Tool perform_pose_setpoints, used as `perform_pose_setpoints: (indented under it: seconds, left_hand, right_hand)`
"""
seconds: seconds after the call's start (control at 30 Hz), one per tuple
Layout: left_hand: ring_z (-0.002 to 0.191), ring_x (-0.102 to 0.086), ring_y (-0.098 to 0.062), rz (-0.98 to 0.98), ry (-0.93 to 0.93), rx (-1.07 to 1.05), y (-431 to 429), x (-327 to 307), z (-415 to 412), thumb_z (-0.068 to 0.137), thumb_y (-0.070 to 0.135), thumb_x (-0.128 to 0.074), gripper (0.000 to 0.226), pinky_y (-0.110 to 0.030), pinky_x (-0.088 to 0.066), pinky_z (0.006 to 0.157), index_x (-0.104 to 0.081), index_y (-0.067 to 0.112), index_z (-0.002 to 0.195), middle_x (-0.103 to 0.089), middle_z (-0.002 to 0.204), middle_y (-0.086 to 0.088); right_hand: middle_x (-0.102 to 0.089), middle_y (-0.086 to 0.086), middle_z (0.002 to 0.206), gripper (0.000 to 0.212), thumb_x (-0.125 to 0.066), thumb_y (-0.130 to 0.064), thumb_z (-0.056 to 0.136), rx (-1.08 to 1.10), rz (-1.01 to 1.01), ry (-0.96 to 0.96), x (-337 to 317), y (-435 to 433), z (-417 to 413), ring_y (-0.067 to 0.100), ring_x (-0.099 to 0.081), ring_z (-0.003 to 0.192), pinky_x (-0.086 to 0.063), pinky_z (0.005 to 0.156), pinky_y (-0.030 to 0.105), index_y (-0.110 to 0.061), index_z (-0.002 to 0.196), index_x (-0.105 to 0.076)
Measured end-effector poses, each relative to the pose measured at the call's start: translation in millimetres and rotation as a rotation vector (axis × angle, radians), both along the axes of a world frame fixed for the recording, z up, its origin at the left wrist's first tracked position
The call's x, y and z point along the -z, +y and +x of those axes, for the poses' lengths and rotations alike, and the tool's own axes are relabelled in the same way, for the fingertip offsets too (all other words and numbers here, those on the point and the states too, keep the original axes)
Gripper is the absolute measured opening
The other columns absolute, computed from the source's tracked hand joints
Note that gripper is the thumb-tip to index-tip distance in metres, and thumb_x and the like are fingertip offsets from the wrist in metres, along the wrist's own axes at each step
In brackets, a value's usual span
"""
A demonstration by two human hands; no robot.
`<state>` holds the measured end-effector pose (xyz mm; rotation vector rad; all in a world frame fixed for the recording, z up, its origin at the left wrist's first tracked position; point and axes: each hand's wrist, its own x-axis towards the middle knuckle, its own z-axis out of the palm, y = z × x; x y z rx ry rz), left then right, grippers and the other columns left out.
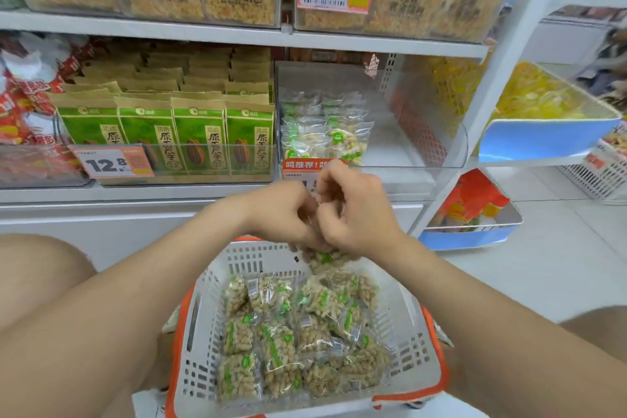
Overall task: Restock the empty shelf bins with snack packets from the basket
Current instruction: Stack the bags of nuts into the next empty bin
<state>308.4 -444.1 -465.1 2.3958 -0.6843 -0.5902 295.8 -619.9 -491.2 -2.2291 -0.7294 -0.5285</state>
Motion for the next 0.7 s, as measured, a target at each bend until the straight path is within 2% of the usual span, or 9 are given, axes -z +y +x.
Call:
perform_pose_setpoints:
  seconds: [0.1,0.17,0.23,0.3,0.37,0.43,0.5,0.6,0.7]
  left_hand:
    - [0.044,-0.050,-0.009,-0.113,-0.165,-0.073,0.2,-19.5,-6.2,0.086,0.042,-0.084,0.046,-0.019,-0.034,0.048,-0.059,0.016,0.056,-0.053,0.047,0.006]
    - [0.046,-0.030,-0.012,-0.233,-0.256,-0.154,-1.9,-30.6,-7.2,0.086,0.047,-0.083,0.062,-0.026,-0.022,0.049,-0.042,0.017,0.050,-0.032,0.046,0.007]
    - [0.051,-0.024,-0.011,-0.317,-0.367,-0.246,-3.8,-39.2,-4.4,0.085,0.050,-0.082,0.065,-0.029,-0.017,0.050,-0.038,0.018,0.051,-0.027,0.047,0.008]
    - [0.048,-0.030,-0.010,-0.379,-0.460,-0.366,-6.9,-41.3,2.4,0.086,0.052,-0.081,0.055,-0.028,-0.023,0.049,-0.052,0.019,0.054,-0.034,0.046,0.008]
    - [0.049,-0.048,-0.015,-0.435,-0.508,-0.466,-11.3,-39.2,11.5,0.088,0.055,-0.078,0.044,-0.033,-0.041,0.051,-0.069,0.017,0.067,-0.050,0.050,0.003]
    - [0.061,-0.067,-0.028,-0.492,-0.469,-0.525,-15.5,-37.6,19.4,0.089,0.055,-0.075,0.040,-0.044,-0.058,0.062,-0.071,0.018,0.077,-0.066,0.061,-0.005]
    - [0.066,-0.071,-0.029,-0.508,-0.432,-0.538,-22.2,-39.9,24.5,0.087,0.052,-0.074,0.038,-0.050,-0.061,0.067,-0.067,0.016,0.076,-0.071,0.066,-0.006]
    - [0.073,-0.070,-0.020,-0.373,-0.471,-0.546,-31.5,-44.9,31.1,0.088,0.043,-0.074,0.031,-0.039,-0.056,0.071,-0.066,0.015,0.078,-0.072,0.073,0.001]
    - [0.100,-0.068,-0.023,-0.088,-0.648,-0.487,-31.2,-45.7,36.5,0.091,0.045,-0.060,0.039,-0.040,-0.055,0.086,-0.070,0.016,0.115,-0.075,0.105,-0.002]
  right_hand:
    - [-0.059,-0.007,0.086,0.031,-0.056,-0.016,0.070,0.121,0.012,-0.085,-24.2,-6.7,9.5,0.019,-0.057,0.074,-0.050,0.064,0.045,-0.019,0.102,-0.056]
    - [-0.060,-0.008,0.089,0.030,-0.057,-0.022,0.076,0.218,0.086,-0.077,-37.6,-11.2,17.0,0.018,-0.060,0.076,-0.052,0.067,0.046,-0.021,0.106,-0.057]
    - [-0.065,-0.008,0.081,0.020,-0.062,-0.030,0.083,0.292,0.186,0.018,-53.6,-13.6,24.7,0.015,-0.064,0.075,-0.055,0.070,0.044,-0.024,0.102,-0.061]
    - [-0.070,-0.007,0.076,0.014,-0.066,-0.039,0.088,0.339,0.235,0.142,-68.6,-17.3,33.4,0.008,-0.066,0.076,-0.056,0.073,0.038,-0.027,0.097,-0.066]
    - [-0.073,-0.003,0.082,0.020,-0.069,-0.047,0.089,0.331,0.243,0.254,-78.7,-24.1,45.1,0.009,-0.068,0.079,-0.056,0.076,0.035,-0.030,0.100,-0.068]
    - [-0.075,0.010,0.093,0.030,-0.071,-0.051,0.089,0.226,0.281,0.403,-84.2,-29.5,57.0,0.017,-0.070,0.082,-0.060,0.080,0.046,-0.034,0.112,-0.065]
    - [-0.072,0.021,0.103,0.041,-0.074,-0.045,0.091,0.104,0.327,0.540,-88.2,-33.3,69.5,0.021,-0.068,0.081,-0.061,0.074,0.047,-0.034,0.127,-0.059]
    - [-0.062,0.007,0.086,0.046,-0.073,-0.032,0.097,0.057,0.257,0.526,-95.9,-38.5,84.3,0.013,-0.058,0.070,-0.052,0.060,0.030,-0.027,0.138,-0.053]
    - [-0.062,-0.004,0.103,0.042,-0.066,-0.028,0.102,0.106,0.137,0.364,-94.5,-46.4,91.6,0.006,-0.054,0.073,-0.048,0.074,0.031,-0.027,0.140,-0.049]
